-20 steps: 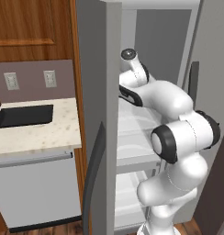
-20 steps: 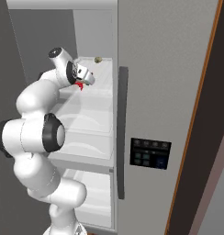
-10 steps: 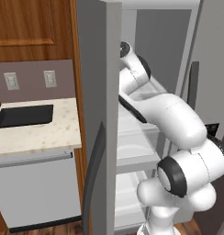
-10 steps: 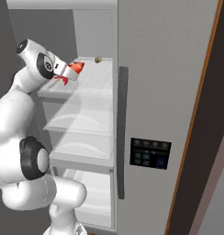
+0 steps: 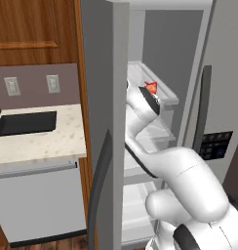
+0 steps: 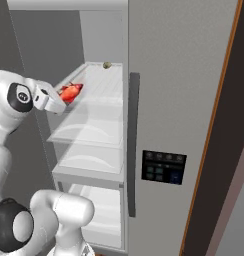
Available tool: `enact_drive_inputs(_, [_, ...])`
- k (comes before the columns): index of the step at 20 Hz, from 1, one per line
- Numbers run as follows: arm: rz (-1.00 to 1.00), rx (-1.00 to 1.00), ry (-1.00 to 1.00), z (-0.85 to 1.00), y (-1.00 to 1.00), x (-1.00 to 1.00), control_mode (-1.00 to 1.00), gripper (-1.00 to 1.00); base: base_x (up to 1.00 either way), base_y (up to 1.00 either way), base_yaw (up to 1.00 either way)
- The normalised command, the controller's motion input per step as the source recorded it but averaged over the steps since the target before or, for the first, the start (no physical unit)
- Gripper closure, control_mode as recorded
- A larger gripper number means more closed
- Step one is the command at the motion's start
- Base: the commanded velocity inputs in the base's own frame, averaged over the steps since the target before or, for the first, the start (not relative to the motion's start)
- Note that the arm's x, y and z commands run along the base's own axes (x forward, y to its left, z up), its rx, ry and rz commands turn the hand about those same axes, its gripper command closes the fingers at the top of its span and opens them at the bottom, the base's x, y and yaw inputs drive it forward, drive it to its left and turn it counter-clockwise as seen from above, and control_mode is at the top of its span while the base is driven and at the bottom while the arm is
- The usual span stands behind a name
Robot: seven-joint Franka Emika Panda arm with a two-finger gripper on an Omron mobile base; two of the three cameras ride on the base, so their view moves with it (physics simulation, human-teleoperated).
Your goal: Take the fish out of the fridge, briefly rinse it in the sink, and place it on the tray next to the sink.
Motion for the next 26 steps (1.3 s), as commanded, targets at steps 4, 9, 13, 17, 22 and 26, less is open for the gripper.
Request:
enact_drive_inputs(4, [0.01, 0.00, -0.21, 0.00, 0.00, -0.50, -1.00, 1.00, 0.00, 0.00, 0.00])
enact_drive_inputs(9, [0.00, 0.00, 0.00, -0.01, 0.01, -0.05, 1.00, 1.00, -0.38, 0.17, 0.03])
enact_drive_inputs(13, [0.00, 0.00, 0.00, 0.00, 0.00, 0.00, 1.00, 1.00, -1.00, 0.53, 0.33])
enact_drive_inputs(17, [0.00, 0.00, 0.00, 0.00, 0.00, 0.00, 1.00, 1.00, -0.94, 0.45, 0.57])
enact_drive_inputs(22, [0.00, 0.00, 0.00, 0.00, 0.00, 0.00, 1.00, 1.00, -0.53, 0.49, 0.66])
enact_drive_inputs(26, [0.00, 0.00, 0.00, 0.00, 0.00, 0.00, 1.00, 1.00, -0.19, 0.97, 0.02])
